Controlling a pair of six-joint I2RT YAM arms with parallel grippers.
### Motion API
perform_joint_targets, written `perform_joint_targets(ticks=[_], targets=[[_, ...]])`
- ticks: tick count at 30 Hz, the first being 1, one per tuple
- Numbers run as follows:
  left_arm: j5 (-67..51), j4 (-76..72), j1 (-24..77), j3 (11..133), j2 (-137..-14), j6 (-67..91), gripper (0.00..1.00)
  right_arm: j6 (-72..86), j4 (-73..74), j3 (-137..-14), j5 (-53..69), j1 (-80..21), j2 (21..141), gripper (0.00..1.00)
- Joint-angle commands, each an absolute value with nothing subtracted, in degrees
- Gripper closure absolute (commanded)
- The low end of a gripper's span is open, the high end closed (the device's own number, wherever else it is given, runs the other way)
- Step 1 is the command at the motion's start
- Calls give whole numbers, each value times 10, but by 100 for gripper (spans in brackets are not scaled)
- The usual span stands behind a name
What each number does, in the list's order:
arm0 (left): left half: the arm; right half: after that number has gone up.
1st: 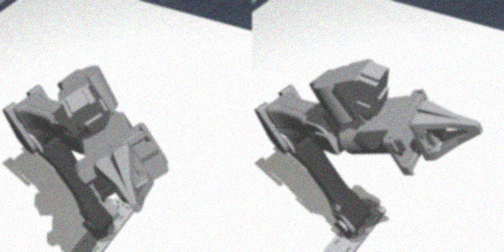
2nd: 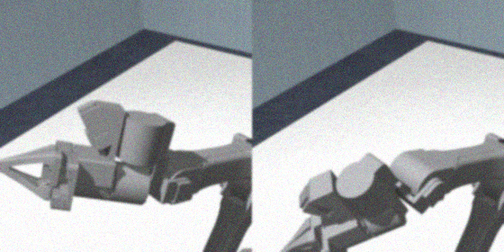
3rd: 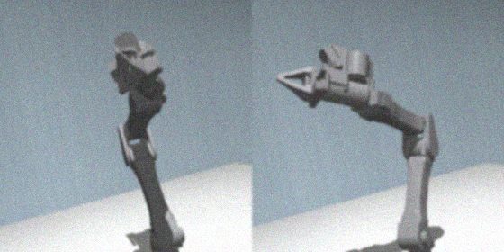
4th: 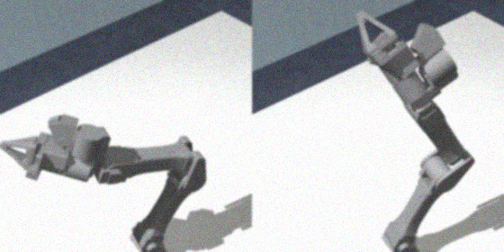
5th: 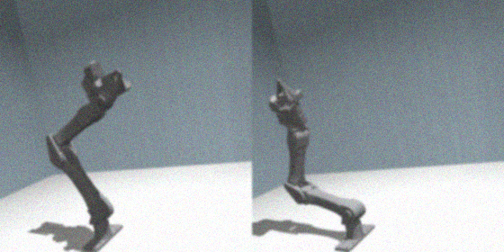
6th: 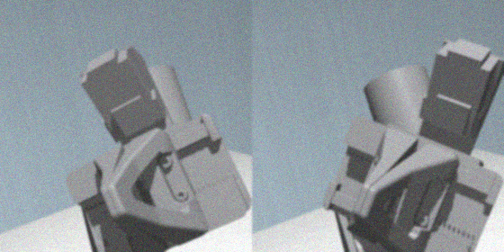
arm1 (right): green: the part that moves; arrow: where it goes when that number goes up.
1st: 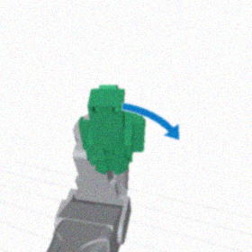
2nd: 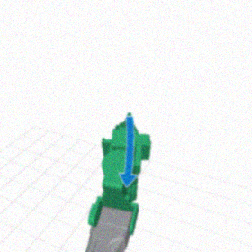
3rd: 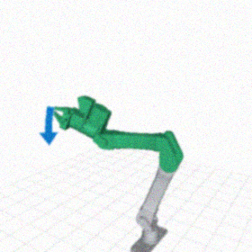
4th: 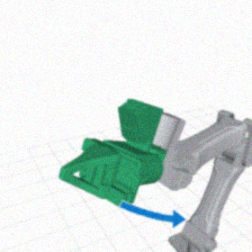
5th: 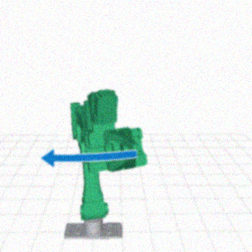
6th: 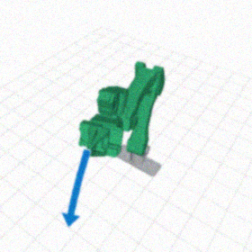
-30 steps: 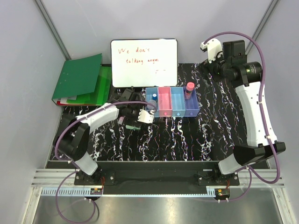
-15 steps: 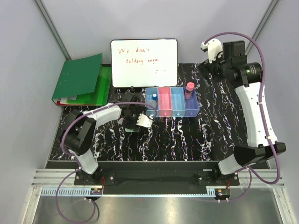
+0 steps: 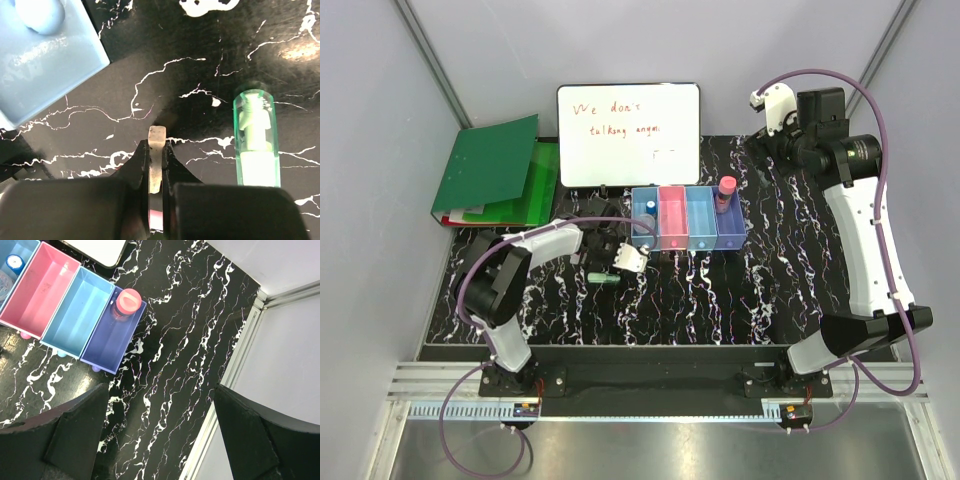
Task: Sort the stationery into containers
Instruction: Pick up the stationery from the center of the board, then place the stationery in the storage box.
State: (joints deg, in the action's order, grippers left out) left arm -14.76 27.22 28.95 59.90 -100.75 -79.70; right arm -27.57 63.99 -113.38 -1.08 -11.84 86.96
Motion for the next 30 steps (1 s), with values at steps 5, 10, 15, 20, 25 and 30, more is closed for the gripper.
perform_joint_targets(ticks=[5, 10, 15, 20, 25, 30], targets=[[-153, 277, 287, 582, -997, -801, 100, -275, 610, -1133, -33, -122, 846, 8], [-159, 293, 287, 612, -954, -759, 100, -275, 608, -1128, -33, -122, 844, 8], [-182, 299, 287, 668, -870, -660, 100, -268, 609, -1106, -20, -122, 835, 8], [-156, 289, 294, 719, -822, -545, 100, -284, 596, -1081, -22, -122, 825, 8], [-133, 284, 325, 760, -810, -434, 100, -290, 575, -1067, -54, -122, 804, 8], [-111, 277, 400, 812, -858, -406, 100, -302, 492, -990, -153, -122, 748, 8]])
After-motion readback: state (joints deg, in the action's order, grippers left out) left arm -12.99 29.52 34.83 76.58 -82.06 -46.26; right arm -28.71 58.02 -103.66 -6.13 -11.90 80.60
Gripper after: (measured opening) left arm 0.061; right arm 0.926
